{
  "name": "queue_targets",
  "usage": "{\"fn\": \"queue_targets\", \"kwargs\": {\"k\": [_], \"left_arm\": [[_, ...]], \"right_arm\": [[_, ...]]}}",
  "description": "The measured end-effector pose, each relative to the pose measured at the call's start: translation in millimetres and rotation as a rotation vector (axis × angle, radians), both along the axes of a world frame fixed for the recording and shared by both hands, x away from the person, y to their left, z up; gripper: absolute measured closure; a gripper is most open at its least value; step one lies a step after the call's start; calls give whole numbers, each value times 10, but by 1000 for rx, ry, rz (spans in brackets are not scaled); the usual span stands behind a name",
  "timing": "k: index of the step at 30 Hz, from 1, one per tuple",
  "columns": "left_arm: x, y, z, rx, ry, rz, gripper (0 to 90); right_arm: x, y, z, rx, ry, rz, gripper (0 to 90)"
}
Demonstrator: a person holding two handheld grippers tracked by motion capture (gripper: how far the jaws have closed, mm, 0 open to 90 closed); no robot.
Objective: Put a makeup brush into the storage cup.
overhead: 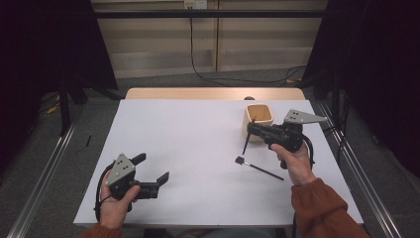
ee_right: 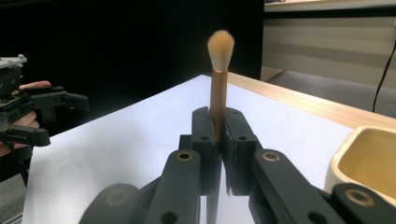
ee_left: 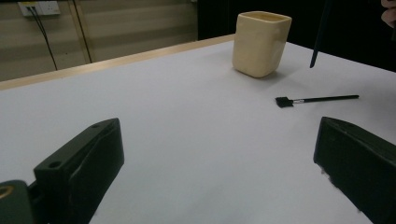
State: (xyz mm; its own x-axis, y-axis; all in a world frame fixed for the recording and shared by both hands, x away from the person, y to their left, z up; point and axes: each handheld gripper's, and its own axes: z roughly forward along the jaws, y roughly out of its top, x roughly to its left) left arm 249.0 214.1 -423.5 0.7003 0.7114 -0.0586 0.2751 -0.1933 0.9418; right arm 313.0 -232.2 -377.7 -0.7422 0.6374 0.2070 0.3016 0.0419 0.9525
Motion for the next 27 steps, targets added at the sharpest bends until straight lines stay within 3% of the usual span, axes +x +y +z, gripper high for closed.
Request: {"fn": "queue_targets", "kwargs": {"k": [6, 16, 27], "left_arm": [[-48, 1, -11, -3, -9, 4, 21], [-109, 48, -32, 0, 1, 8, 21], [-132, 50, -18, 2, -14, 10, 20]], "right_arm": [[46, -85, 103, 26, -17, -24, 839], [155, -230, 247, 16, -33, -81, 840], [268, -329, 397, 10, -52, -127, 839]]}}
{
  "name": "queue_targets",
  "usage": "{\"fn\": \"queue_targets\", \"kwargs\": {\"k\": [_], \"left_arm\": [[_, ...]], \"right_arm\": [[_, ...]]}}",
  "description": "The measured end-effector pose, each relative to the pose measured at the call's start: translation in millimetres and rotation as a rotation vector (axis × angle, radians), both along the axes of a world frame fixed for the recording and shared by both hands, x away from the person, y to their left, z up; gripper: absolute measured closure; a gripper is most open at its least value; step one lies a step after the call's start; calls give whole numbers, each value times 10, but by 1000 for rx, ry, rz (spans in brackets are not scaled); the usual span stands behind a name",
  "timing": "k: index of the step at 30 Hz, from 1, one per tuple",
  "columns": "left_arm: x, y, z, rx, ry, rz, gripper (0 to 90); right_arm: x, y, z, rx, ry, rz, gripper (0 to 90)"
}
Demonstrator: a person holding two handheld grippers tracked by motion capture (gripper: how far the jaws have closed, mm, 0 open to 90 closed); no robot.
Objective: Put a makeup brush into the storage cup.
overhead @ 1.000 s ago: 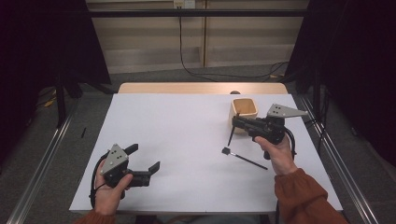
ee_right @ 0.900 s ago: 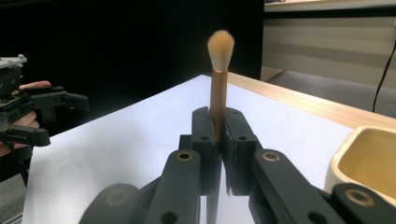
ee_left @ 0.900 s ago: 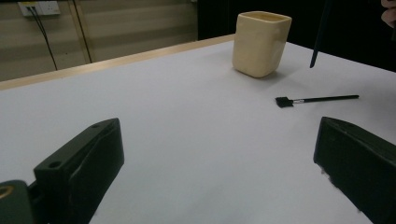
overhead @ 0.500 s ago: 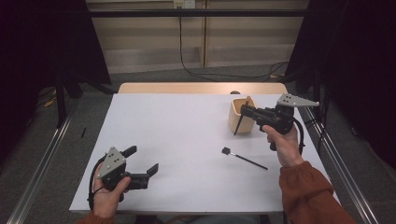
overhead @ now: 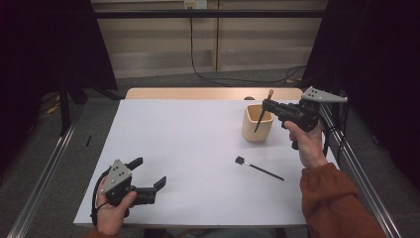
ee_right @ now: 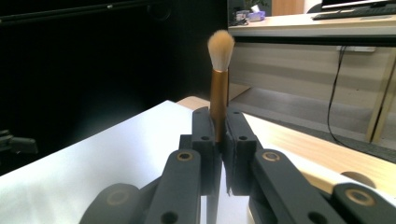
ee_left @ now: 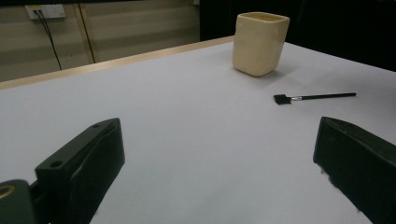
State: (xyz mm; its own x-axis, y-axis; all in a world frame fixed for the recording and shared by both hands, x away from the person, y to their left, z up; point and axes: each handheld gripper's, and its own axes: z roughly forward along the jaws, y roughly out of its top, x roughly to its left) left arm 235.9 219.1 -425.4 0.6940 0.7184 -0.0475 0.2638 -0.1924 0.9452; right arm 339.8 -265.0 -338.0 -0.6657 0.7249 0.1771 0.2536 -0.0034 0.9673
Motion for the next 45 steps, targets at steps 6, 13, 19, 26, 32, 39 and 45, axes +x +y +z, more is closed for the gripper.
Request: {"fn": "queue_targets", "kwargs": {"k": [6, 13, 19, 26, 32, 39, 45], "left_arm": [[3, 6, 17, 4, -11, -8, 20], [9, 16, 19, -2, -6, 1, 17], [18, 14, 10, -6, -1, 0, 17], [18, 24, 19, -2, -5, 4, 18], [11, 24, 30, -9, -9, 2, 18], [13, 27, 32, -13, -10, 7, 17], [8, 31, 37, -12, -11, 6, 18]], "right_arm": [[86, -2, 99, 10, -22, -4, 839], [176, 4, 173, -1, -36, -25, 839], [259, -1, 178, -8, -36, -44, 839], [345, -37, 189, -10, -45, -74, 839], [417, -88, 161, -7, -39, -102, 839], [478, -104, 111, -22, -25, -122, 839], [520, -83, 55, -31, -20, -124, 839]]}}
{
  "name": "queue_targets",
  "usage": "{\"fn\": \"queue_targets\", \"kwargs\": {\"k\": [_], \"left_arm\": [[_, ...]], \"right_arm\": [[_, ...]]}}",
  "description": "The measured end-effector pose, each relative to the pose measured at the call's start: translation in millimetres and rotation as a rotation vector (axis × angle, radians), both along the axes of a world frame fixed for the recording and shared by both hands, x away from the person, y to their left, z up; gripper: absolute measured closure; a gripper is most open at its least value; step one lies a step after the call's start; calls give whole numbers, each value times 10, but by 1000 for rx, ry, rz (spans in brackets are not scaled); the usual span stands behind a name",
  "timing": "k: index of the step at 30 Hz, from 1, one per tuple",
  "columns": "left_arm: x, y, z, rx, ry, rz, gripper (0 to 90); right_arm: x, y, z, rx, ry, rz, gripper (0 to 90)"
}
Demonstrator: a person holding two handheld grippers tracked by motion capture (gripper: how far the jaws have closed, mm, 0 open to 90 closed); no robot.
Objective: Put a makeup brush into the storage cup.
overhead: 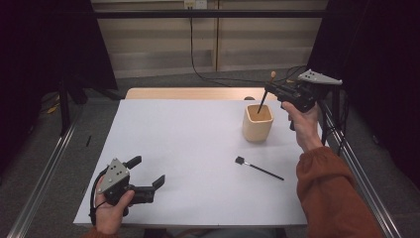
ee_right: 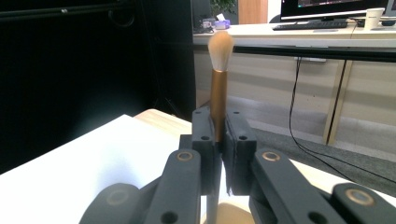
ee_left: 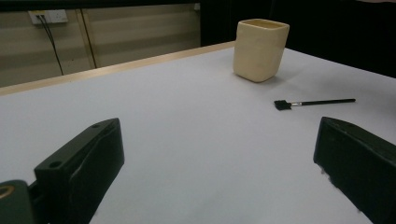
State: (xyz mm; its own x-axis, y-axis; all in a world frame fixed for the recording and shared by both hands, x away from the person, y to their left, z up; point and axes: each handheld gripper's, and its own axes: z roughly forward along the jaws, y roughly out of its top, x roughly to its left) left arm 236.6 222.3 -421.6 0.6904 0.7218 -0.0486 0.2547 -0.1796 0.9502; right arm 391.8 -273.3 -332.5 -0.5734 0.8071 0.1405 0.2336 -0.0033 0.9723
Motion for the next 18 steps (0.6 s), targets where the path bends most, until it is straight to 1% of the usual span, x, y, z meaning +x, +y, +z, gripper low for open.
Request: {"fn": "queue_targets", "kwargs": {"k": [2, 5, 9, 16, 18], "left_arm": [[0, 2, 2, -1, -2, -3, 18], [-5, 6, 7, -2, -5, -2, 18], [-4, 2, 6, -1, -4, -1, 18], [-1, 4, 4, -3, -3, 3, 18], [0, 9, 2, -10, 2, 2, 18]], "right_arm": [[13, 24, -15, -16, 3, 1, 839], [21, 60, -26, -28, 0, 5, 839], [35, 75, -46, -28, 3, 3, 839], [44, 68, -70, -44, 4, 3, 839], [46, 61, -87, -42, 6, -1, 840]]}}
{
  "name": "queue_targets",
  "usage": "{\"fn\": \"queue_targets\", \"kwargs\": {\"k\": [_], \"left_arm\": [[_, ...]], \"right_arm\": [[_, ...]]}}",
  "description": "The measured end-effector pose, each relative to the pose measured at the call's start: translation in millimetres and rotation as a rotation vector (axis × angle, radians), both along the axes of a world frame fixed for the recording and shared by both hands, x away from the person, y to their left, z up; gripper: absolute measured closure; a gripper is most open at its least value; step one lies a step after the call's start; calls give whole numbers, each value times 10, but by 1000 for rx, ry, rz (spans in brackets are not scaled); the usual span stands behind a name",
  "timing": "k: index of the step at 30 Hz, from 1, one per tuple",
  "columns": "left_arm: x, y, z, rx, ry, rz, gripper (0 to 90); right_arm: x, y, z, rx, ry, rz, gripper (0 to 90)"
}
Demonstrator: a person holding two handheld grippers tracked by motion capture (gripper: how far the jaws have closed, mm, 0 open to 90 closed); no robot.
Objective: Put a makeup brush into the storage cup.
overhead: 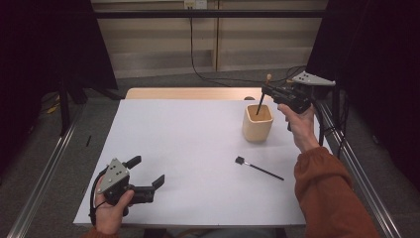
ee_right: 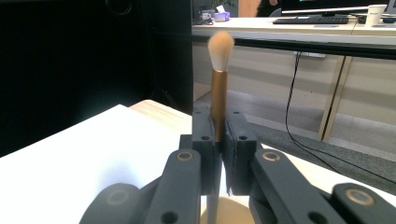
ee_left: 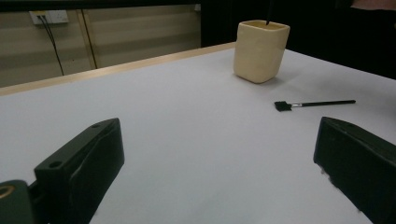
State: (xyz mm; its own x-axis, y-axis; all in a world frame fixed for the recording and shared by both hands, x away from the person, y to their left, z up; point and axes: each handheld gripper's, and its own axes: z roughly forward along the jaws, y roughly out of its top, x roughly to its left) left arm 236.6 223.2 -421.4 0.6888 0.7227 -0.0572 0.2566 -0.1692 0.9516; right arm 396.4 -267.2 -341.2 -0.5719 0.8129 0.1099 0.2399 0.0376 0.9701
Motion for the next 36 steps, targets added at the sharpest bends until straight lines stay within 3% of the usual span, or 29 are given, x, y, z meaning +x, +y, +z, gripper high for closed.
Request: {"fn": "queue_targets", "kwargs": {"k": [36], "left_arm": [[13, -2, -13, 11, 3, -2, 15]], "right_arm": [[60, 31, -620, -22, 111, -9, 838]]}}
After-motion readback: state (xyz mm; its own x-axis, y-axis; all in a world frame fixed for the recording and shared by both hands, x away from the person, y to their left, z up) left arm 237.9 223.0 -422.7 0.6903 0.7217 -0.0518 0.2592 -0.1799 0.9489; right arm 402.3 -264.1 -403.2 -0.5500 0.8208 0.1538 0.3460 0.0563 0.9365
